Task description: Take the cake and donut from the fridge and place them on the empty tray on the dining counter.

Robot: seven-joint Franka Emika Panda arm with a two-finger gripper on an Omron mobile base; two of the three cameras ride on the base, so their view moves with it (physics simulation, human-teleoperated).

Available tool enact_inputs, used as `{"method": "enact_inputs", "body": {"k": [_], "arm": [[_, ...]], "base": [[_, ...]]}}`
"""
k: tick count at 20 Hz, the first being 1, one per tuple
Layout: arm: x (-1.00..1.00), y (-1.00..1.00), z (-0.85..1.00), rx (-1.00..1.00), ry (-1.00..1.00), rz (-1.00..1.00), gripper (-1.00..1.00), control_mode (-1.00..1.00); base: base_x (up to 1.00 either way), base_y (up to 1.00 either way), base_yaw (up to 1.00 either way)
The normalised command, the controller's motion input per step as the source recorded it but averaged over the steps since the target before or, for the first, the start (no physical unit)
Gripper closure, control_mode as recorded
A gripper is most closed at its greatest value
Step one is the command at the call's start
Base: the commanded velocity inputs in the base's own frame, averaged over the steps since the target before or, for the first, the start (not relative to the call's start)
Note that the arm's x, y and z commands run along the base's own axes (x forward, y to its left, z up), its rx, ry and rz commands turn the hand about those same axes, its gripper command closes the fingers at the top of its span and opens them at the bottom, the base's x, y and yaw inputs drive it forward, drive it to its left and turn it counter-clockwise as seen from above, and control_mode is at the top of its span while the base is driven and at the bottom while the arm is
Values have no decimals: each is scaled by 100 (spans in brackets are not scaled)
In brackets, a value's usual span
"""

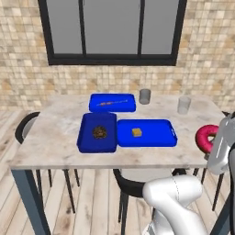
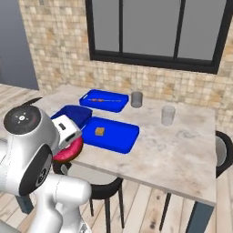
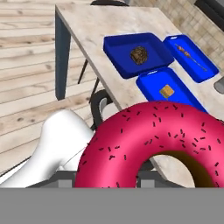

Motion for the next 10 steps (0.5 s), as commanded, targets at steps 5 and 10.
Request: {"method": "enact_inputs", "body": {"k": [5, 10], "arm": [[0, 0, 0, 0, 0, 0, 100, 100], [0, 0, 0, 0, 0, 0, 100, 100]], "base": [[41, -2, 18], [1, 0, 0]]}}
